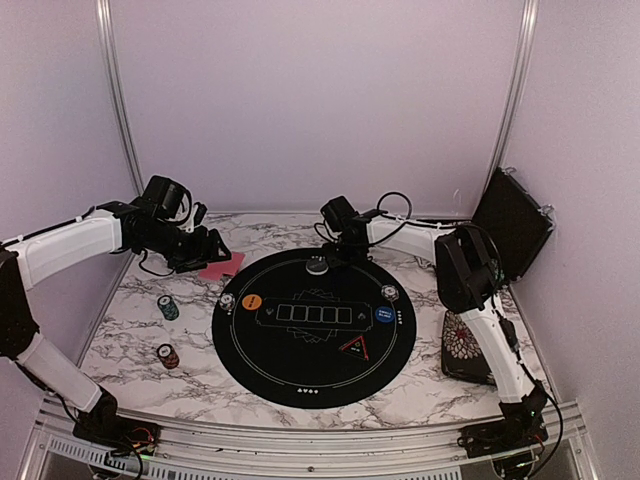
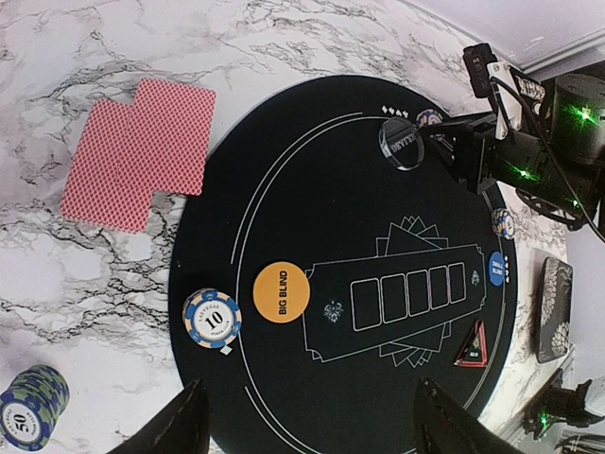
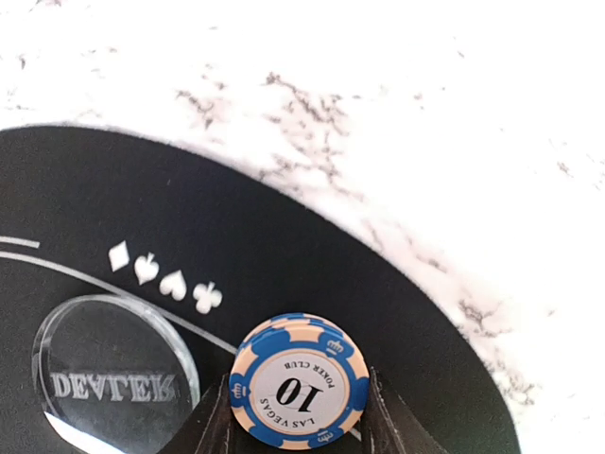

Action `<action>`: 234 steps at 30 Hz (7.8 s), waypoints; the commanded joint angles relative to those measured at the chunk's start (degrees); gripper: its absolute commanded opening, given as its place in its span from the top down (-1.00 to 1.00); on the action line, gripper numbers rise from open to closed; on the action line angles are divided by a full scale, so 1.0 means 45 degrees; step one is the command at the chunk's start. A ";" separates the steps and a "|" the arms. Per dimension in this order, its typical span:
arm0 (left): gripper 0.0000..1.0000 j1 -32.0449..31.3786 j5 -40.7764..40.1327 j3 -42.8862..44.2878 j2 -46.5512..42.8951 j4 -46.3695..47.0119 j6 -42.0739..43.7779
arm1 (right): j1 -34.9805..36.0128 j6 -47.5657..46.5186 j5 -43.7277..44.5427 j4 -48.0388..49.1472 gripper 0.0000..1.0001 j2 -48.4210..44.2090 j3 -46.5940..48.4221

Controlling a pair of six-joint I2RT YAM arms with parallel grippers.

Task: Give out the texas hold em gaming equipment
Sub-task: Move the pile of poker chips to the dealer area, then pick up the pile of poker chips from the pile of poker chips.

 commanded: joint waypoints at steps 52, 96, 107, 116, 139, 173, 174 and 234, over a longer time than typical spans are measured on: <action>-0.50 0.0059 0.0305 0.0744 0.0509 0.0315 0.0051 | -0.0635 -0.0574 -0.0898 -0.1060 -0.13 -0.0021 0.2316; -0.51 0.0045 -0.4397 -0.2095 -0.3637 -0.3248 -0.2174 | 0.0745 0.0268 -0.1604 0.3542 -0.20 -1.0174 -0.9331; -0.51 0.0282 -0.5465 -0.2303 -0.3201 -0.3583 -0.2274 | 0.0742 0.0247 -0.1692 0.3894 -0.21 -1.1381 -1.0609; -0.53 0.0941 -0.5469 -0.2223 -0.2516 -0.3594 -0.1808 | 0.0660 0.0190 -0.1693 0.3974 -0.22 -1.1767 -1.1118; -0.52 0.1393 -0.5435 -0.1821 -0.0997 -0.3589 -0.0992 | 0.0306 -0.0006 -0.2034 0.4002 -0.23 -1.1625 -1.1219; -0.40 0.2108 -0.5009 -0.1169 0.1303 -0.2941 -0.0059 | 0.0202 0.0031 -0.2013 0.4005 -0.25 -1.1505 -1.1206; -0.40 0.2128 -0.4982 -0.1154 0.1339 -0.2935 -0.0053 | 0.0188 0.0031 -0.2013 0.4011 -0.25 -1.1498 -1.1202; -0.05 0.2276 -0.4935 -0.0924 0.2416 -0.2781 0.0311 | 0.0088 0.0109 -0.2022 0.3972 -0.25 -1.1418 -1.1165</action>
